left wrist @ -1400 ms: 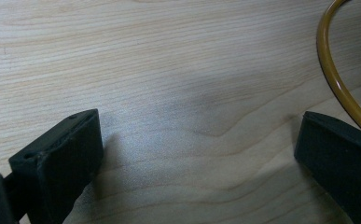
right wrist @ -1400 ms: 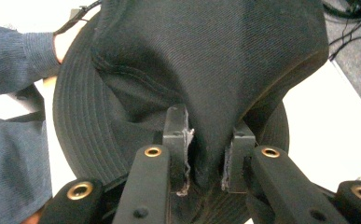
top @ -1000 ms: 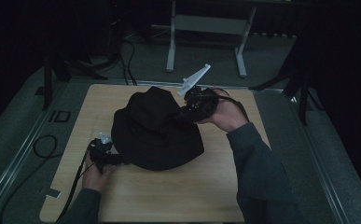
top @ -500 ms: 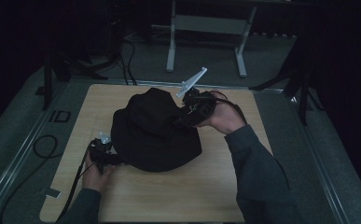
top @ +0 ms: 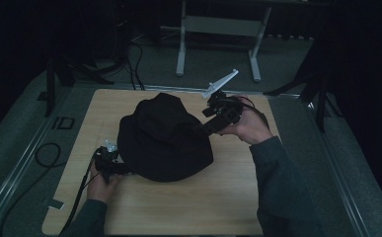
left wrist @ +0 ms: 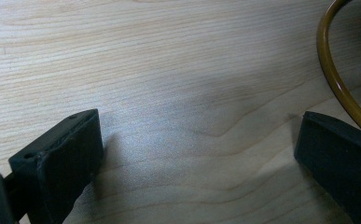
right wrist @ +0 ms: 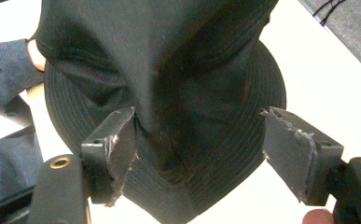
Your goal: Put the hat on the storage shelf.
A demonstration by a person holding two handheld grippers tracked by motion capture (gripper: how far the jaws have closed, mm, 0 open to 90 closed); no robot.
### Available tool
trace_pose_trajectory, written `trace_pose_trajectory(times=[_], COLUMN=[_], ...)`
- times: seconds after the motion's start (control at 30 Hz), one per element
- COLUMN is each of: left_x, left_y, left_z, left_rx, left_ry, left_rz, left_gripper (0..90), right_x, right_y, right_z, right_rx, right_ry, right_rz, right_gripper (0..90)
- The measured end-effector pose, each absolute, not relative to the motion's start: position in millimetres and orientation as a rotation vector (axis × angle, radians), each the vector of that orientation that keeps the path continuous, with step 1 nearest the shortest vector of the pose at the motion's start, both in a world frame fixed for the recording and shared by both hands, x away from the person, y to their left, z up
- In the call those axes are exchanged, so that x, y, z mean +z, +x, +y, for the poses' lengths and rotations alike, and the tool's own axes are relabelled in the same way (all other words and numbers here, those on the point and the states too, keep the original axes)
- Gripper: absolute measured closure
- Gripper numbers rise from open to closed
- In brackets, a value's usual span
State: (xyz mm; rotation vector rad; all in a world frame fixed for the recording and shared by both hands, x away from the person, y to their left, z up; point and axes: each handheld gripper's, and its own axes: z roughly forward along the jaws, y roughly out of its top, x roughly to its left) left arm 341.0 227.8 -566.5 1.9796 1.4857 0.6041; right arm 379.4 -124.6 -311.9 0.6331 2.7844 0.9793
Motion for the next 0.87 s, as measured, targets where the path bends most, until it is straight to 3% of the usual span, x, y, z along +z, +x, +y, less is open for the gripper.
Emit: trace_pose_trajectory(times=[0.87], left_x=[-567], left_y=[341], left_z=[227], left_rx=[0.606], left_ry=[1.976], left_rz=[1.490], left_gripper=[1.2], right_x=[-371], right_y=[363], right_z=[-167], right_rx=[1.080], right_ry=[0.834], right_rz=[2.671], right_gripper=[24.3])
